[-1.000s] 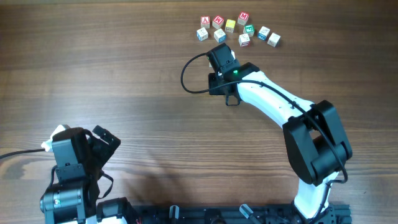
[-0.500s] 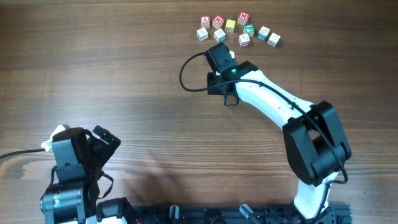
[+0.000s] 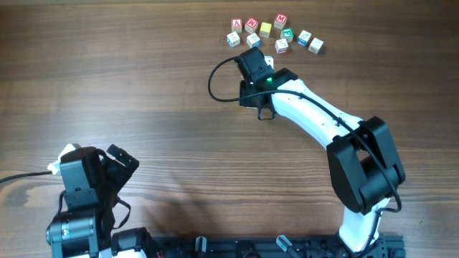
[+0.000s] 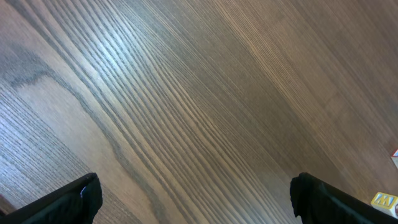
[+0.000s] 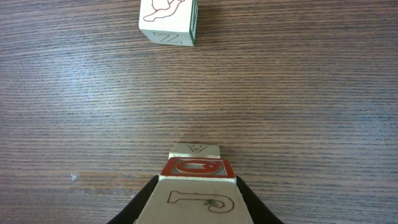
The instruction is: Form a tower
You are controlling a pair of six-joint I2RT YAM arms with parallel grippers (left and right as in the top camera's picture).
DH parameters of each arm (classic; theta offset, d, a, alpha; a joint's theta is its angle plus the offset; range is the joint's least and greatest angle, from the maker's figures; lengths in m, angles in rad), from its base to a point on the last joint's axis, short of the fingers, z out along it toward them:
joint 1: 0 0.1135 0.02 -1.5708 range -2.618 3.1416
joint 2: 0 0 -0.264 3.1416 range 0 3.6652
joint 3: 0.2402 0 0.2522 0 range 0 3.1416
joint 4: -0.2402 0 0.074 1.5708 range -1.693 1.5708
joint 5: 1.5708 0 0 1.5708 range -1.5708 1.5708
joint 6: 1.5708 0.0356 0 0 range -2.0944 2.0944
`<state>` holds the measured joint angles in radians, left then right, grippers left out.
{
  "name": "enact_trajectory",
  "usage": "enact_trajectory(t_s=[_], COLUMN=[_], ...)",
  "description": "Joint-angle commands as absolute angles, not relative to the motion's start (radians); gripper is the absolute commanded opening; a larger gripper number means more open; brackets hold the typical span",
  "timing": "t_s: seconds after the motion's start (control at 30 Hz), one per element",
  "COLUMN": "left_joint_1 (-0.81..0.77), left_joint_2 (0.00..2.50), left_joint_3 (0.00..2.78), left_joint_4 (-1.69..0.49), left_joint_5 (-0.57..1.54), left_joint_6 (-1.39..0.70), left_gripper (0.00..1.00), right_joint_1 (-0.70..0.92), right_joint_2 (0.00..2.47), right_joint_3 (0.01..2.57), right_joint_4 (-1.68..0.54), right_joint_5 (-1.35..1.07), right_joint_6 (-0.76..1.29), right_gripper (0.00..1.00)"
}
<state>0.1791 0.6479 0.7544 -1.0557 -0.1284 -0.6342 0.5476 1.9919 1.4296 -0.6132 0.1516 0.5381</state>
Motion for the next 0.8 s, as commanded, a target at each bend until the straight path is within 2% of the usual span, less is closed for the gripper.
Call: enact_trajectory(t_s=[0.0,0.77], left_joint_1=[0.186,0.186], left_joint_2=[0.643,0.643], left_joint_3=[0.750,0.750], left_joint_4=[-1.056,-1.056], left_joint_5=[-0.120,-0.120], left_joint_6=[-0.626,-0.626], left_gripper=[1.00,1.00], right_joint_1=[0.554,0.580], right_joint_2=[2.006,2.040], right_joint_3=[1.451,1.451], right_joint_4=[-0.614,-0.606], right_joint_5=[0.177,0.237], right_joint_6=[0.553,0.578], right_gripper=[0.16,0.18])
